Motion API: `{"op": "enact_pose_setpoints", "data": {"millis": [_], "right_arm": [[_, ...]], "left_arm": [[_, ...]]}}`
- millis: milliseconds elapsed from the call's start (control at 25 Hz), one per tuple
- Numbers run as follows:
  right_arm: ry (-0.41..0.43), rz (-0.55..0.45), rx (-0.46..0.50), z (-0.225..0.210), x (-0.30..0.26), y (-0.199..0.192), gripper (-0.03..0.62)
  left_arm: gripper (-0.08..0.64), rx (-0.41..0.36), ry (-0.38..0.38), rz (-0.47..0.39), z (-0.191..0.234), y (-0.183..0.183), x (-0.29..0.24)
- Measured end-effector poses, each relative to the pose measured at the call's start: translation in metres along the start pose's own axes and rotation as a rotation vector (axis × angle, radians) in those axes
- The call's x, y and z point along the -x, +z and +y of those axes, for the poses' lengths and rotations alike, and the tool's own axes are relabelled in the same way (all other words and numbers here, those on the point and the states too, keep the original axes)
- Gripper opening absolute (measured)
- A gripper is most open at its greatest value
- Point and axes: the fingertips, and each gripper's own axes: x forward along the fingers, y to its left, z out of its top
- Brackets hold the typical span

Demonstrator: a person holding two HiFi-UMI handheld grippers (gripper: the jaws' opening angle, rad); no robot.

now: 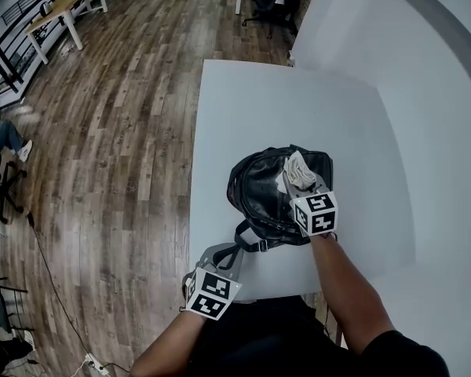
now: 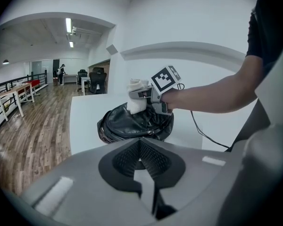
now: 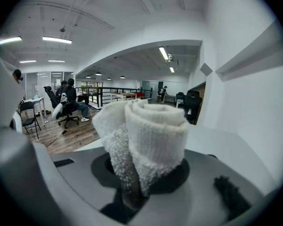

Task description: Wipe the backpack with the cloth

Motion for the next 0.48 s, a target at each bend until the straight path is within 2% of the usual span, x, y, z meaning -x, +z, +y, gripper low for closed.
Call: {"op": "enact_pose_setpoints", "data": {"millis": [480], "right_arm": [[-0.076,-0.034,-0.016,-0.030,0.035,0.005,0.089]], "left_arm": [[0.006,-0.030,-0.021,-0.007,-0.015,0.007,-0.004]]}}
